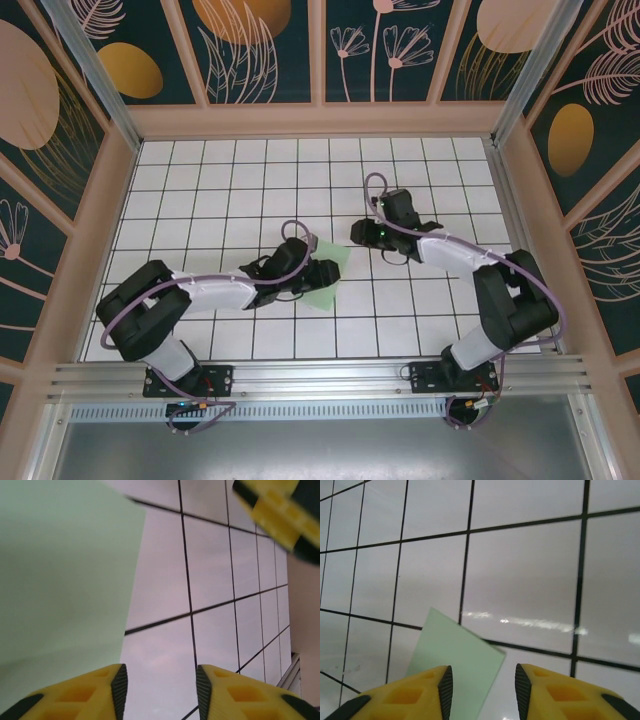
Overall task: Fold a paper plane with a square sheet of paper (pick it up from the middle)
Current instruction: Rotate the square sheet of paper at the center of the table.
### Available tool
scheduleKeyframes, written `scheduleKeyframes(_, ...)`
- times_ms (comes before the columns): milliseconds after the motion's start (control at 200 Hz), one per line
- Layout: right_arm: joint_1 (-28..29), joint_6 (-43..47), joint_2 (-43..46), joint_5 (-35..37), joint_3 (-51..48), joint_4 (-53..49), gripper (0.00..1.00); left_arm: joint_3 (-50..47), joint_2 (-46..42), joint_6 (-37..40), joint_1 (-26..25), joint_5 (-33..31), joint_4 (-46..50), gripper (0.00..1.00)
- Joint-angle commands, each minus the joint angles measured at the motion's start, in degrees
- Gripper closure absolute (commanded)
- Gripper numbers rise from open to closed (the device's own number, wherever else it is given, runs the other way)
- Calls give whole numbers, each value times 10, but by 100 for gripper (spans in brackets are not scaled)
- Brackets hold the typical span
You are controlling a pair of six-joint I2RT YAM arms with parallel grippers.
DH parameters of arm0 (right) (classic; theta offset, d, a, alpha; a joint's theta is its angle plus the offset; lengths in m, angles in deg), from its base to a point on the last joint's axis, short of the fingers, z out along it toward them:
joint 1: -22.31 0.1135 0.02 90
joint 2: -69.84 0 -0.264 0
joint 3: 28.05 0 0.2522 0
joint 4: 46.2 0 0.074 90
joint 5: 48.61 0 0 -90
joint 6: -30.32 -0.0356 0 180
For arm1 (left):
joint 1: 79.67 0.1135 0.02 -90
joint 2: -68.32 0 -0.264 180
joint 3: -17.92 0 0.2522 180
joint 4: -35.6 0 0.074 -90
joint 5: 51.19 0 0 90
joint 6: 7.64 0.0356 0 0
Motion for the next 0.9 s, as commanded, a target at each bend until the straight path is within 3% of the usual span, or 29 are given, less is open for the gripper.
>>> scheduleKeyframes(0,47,-43,7,81,-5,-29,57,-14,-21,18,32,-16,36,49)
scheduleKeyframes(295,115,-72,-100,120,81,-73,56,-79,-105,28,70,-51,76,26)
scheduleKeyframes(645,120,-76,-217,150,164,-115,56,-109,-159,46,77,-114,108,5)
scheduleKeyframes(896,118,67,-297,138,238,-122,55,-127,-185,41,81,-129,114,1)
